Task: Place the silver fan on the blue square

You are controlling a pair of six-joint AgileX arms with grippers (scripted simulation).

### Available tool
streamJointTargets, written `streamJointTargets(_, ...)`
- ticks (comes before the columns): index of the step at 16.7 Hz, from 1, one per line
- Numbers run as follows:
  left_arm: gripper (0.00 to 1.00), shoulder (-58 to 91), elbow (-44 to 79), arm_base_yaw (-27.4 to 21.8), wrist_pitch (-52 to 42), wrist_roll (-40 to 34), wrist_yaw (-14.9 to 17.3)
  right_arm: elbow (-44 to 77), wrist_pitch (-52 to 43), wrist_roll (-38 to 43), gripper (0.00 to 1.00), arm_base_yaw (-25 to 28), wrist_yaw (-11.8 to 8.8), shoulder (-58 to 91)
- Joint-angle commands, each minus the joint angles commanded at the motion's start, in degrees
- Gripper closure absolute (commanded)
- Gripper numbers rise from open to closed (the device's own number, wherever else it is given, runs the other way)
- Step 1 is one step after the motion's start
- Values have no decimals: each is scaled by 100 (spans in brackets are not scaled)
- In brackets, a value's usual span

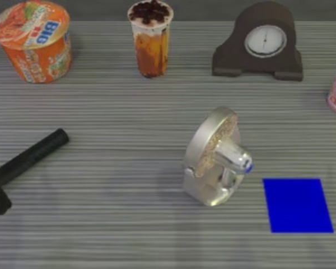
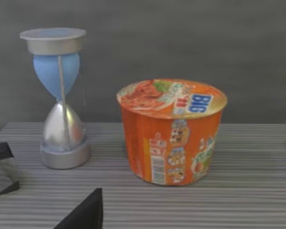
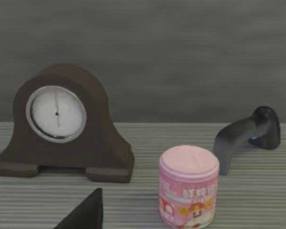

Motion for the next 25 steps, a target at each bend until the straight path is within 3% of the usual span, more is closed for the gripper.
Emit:
streamJointTargets(5,0,0,0,0,0,0,0,191,-255,101,0,78,20,293)
streamJointTargets(11,0,0,0,0,0,0,0,1546,-1753,811,0,499,185,2105)
streamJointTargets(18,0,0,0,0,0,0,0,4548,-4279,2426,0,1356,333,5401)
streamJointTargets(25,0,0,0,0,0,0,0,8344,-6782,4642,0,2406,310,8962)
